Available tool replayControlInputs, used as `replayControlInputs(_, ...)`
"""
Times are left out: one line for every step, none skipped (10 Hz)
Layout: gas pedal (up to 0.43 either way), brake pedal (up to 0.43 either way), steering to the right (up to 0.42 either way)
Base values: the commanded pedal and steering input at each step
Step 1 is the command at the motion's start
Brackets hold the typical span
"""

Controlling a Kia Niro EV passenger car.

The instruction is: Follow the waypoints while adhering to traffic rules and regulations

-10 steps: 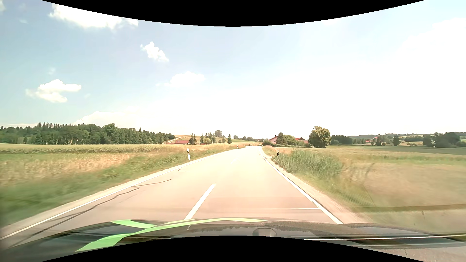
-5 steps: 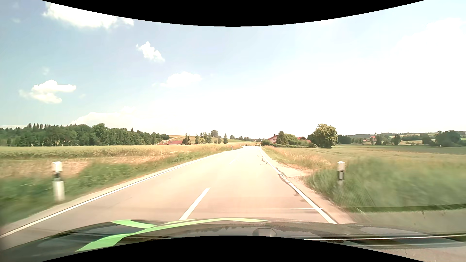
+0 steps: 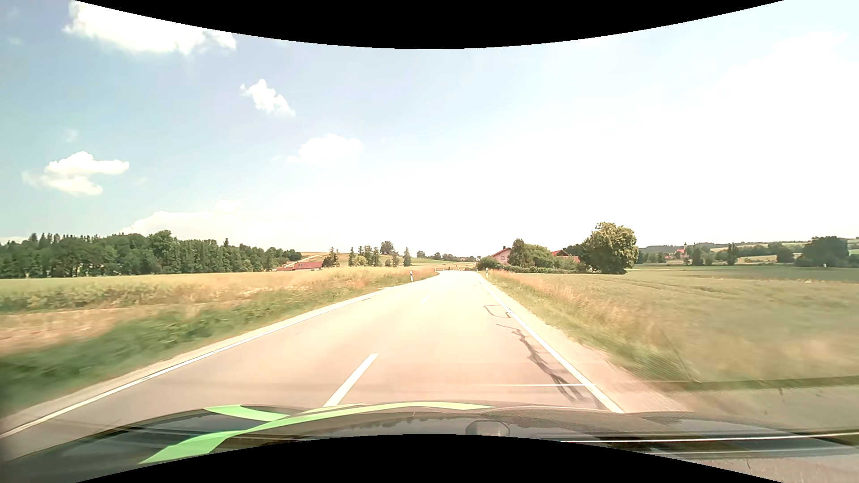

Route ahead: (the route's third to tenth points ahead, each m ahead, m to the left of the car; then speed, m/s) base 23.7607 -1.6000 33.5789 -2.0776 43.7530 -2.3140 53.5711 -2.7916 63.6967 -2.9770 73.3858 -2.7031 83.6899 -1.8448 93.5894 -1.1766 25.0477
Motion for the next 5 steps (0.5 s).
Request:
replayControlInputs(0.240, 0.000, 0.009)
replayControlInputs(0.240, 0.000, 0.009)
replayControlInputs(0.228, 0.000, 0.008)
replayControlInputs(0.209, 0.000, 0.008)
replayControlInputs(0.209, 0.000, 0.007)
